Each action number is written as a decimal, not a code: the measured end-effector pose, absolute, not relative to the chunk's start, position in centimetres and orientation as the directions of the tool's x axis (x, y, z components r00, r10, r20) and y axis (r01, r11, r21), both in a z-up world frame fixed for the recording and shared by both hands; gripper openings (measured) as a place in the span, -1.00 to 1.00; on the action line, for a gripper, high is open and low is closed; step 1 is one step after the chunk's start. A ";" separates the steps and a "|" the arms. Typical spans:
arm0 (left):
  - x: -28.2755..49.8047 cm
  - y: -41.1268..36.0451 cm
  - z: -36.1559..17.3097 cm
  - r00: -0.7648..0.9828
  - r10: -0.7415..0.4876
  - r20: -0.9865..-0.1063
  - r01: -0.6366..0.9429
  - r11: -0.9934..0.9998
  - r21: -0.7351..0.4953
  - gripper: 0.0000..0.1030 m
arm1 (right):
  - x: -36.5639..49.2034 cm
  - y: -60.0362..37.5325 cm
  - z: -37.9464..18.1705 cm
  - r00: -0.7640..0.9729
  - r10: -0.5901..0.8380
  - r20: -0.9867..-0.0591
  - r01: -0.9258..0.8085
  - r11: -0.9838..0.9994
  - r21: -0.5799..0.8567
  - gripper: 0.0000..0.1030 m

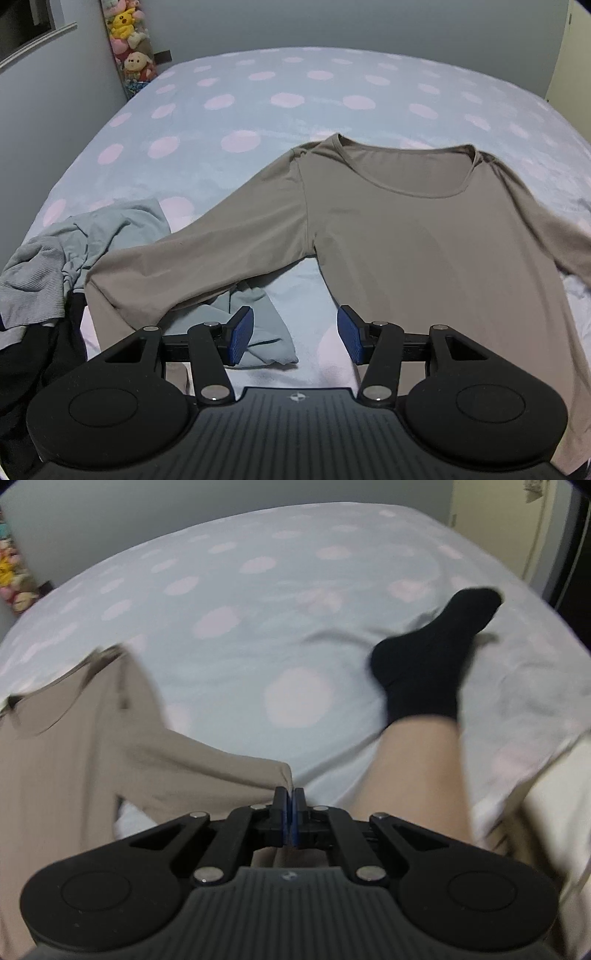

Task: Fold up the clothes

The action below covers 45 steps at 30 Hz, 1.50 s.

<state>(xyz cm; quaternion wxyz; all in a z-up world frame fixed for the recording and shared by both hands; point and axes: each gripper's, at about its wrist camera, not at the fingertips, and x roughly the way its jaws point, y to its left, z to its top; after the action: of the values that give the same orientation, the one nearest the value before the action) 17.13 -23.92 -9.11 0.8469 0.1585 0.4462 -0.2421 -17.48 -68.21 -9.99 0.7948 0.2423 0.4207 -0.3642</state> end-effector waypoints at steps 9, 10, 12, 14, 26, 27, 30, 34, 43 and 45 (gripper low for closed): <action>19.0 -25.1 -11.9 0.434 -0.214 -0.875 0.561 0.824 0.077 -0.06 | -16.0 -77.6 -9.9 0.250 -0.453 -0.856 0.844 0.535 -0.037 -0.94; 19.3 -25.3 -12.1 0.429 -0.207 -0.879 0.559 0.826 0.078 -0.06 | -15.7 -78.3 -10.2 0.236 -0.452 -0.860 0.847 0.530 -0.046 -0.94; 19.7 -25.6 -12.6 0.418 -0.197 -0.887 0.556 0.827 0.078 -0.06 | -15.1 -79.4 -11.2 0.210 -0.445 -0.871 0.847 0.528 -0.065 -0.94; 20.1 -25.8 -13.1 0.409 -0.191 -0.892 0.556 0.827 0.078 -0.06 | -14.6 -79.9 -12.4 0.192 -0.418 -0.888 0.835 0.545 -0.076 -0.94; 22.3 -27.9 -14.8 0.401 -0.173 -0.900 0.575 0.812 0.100 -0.06 | -11.3 -78.1 -9.1 0.391 -0.451 -0.802 0.772 0.635 0.020 -0.54; 22.6 -28.2 -14.9 0.404 -0.180 -0.897 0.576 0.812 0.097 -0.06 | -10.0 -77.6 -9.2 0.425 -0.423 -0.800 0.748 0.662 0.048 -0.54; 23.7 -29.5 -14.7 0.427 -0.216 -0.878 0.591 0.801 0.090 -0.06 | -6.1 -75.9 -9.9 0.513 -0.338 -0.789 0.669 0.733 0.121 -0.68; 25.4 -31.2 -14.6 0.456 -0.257 -0.852 0.611 0.787 0.089 -0.07 | -0.2 -73.2 -11.5 0.596 -0.227 -0.770 0.550 0.814 0.186 -0.89; 31.1 -33.9 -16.6 0.484 -0.278 -0.830 0.609 0.788 0.091 -0.08 | 9.5 -70.7 -15.3 0.626 -0.145 -0.766 0.456 0.865 0.209 -0.93; 32.3 -34.2 -17.3 0.485 -0.280 -0.829 0.603 0.793 0.085 -0.10 | 10.7 -71.5 -16.0 0.621 -0.155 -0.768 0.476 0.853 0.213 -0.96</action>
<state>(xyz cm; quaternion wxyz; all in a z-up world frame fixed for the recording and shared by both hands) 32.29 -34.15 -17.34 0.8413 0.1861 0.4344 -0.2625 10.75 -71.47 -15.96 0.8772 0.2028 0.3962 -0.1798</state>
